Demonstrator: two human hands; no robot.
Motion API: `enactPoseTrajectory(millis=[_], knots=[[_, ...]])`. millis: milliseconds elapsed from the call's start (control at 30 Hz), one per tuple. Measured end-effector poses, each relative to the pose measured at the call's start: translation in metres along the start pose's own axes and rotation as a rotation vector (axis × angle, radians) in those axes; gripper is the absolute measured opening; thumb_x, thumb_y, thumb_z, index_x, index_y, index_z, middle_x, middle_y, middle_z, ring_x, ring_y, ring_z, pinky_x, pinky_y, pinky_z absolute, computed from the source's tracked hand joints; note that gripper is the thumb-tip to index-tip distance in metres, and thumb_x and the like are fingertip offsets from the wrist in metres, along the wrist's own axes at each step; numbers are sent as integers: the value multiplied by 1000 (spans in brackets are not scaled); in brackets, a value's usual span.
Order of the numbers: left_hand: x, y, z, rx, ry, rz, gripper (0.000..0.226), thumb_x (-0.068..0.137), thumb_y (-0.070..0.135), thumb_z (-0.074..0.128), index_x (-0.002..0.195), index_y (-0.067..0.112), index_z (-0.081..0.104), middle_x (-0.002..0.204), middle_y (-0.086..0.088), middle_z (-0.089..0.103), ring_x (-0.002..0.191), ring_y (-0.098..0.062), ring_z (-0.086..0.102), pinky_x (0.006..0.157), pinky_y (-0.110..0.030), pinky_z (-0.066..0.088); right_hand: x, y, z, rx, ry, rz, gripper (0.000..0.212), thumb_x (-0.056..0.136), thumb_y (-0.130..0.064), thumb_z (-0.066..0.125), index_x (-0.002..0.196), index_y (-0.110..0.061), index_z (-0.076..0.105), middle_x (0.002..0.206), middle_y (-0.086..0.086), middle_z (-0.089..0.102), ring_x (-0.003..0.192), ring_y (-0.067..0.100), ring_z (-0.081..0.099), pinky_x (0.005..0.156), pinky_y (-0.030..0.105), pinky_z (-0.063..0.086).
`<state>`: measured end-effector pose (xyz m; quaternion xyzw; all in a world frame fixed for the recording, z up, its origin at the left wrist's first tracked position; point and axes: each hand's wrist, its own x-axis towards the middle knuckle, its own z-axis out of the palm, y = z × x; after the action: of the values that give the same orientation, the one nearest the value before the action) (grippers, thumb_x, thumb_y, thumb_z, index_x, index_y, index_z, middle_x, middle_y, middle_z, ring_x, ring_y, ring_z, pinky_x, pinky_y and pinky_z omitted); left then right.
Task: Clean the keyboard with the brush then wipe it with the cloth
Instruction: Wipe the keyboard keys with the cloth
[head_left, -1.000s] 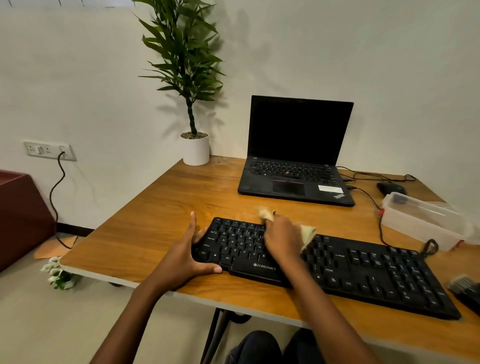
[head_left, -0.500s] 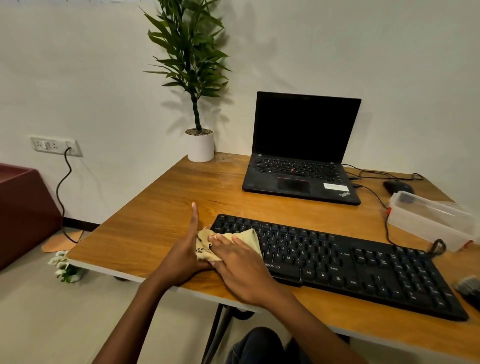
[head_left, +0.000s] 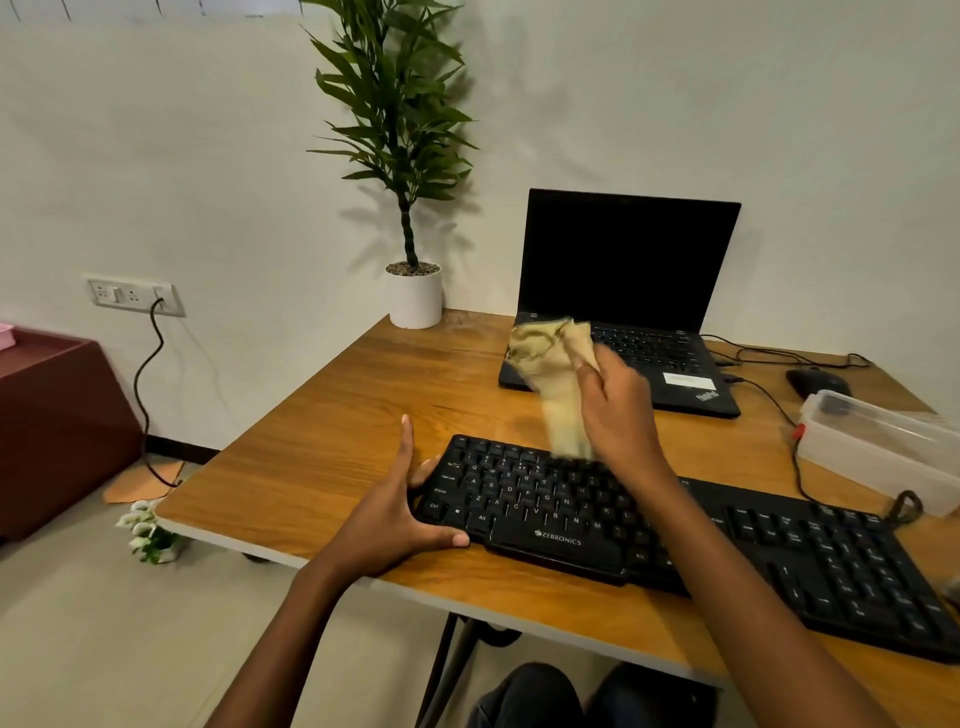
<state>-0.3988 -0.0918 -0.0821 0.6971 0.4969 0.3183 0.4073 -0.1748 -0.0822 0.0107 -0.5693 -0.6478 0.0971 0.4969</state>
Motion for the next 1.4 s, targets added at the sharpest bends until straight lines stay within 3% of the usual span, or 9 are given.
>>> enactPoseTrajectory(millis=[167,267,400,633,833,1000,1100,1233,1400], knots=[[-1,1,0,-27,-2,2,139,61,25,85,138,36,-30,147,4,37,118,11,30,81,12,23,5,9,64,-318,-304,39,35,98,-9,37,131,-11,47,105,9,60,56,6,44,45,16,31],[0,-1,-1,-30,-2,12,140,62,24,85,138,35,-32,146,4,38,116,16,30,81,11,25,-16,7,101,-465,-476,-62,29,97,-14,39,119,-8,56,114,10,60,99,22,57,84,33,44],[1,-3,-2,-53,19,6,143,56,31,85,132,43,-35,146,-2,40,121,6,36,83,8,29,-25,11,104,-499,-582,-207,39,98,-16,37,137,-11,41,149,6,34,139,20,25,115,38,14],[2,-1,-3,-43,60,84,144,57,21,87,133,45,-33,141,13,27,124,4,40,87,3,35,-44,5,81,-344,-765,-373,43,99,-21,36,142,-15,34,153,0,27,143,13,17,116,34,8],[2,-3,-6,71,33,120,132,69,34,80,133,48,-34,150,-8,35,109,27,42,84,1,38,-81,-5,42,-202,-866,-280,41,99,-28,38,140,-23,38,146,-6,38,135,14,30,110,33,23],[-2,8,-13,74,-41,-27,141,37,70,81,134,58,-20,154,-2,28,138,-19,34,105,-27,34,-86,1,-33,135,-727,7,20,97,-19,44,103,-22,63,95,-8,64,83,2,58,74,23,47],[4,21,-12,346,-123,-58,139,25,92,59,133,54,-19,156,3,-11,144,-26,-11,115,-54,-3,-69,12,-90,275,-398,238,21,96,-16,43,98,-28,59,92,-13,60,78,-2,57,63,13,47],[15,67,26,586,-312,114,135,24,102,38,135,47,-15,143,18,-20,134,-9,-28,104,-53,-29,-36,54,-147,65,-28,169,21,96,-13,45,109,-24,57,90,-12,59,80,2,52,64,8,40],[48,110,106,787,-480,303,121,68,68,65,149,25,-14,157,5,-16,140,-13,-25,100,-58,-33,-38,106,-153,-237,-366,211,23,93,-8,49,109,-22,58,95,-5,57,83,6,51,68,13,36]])
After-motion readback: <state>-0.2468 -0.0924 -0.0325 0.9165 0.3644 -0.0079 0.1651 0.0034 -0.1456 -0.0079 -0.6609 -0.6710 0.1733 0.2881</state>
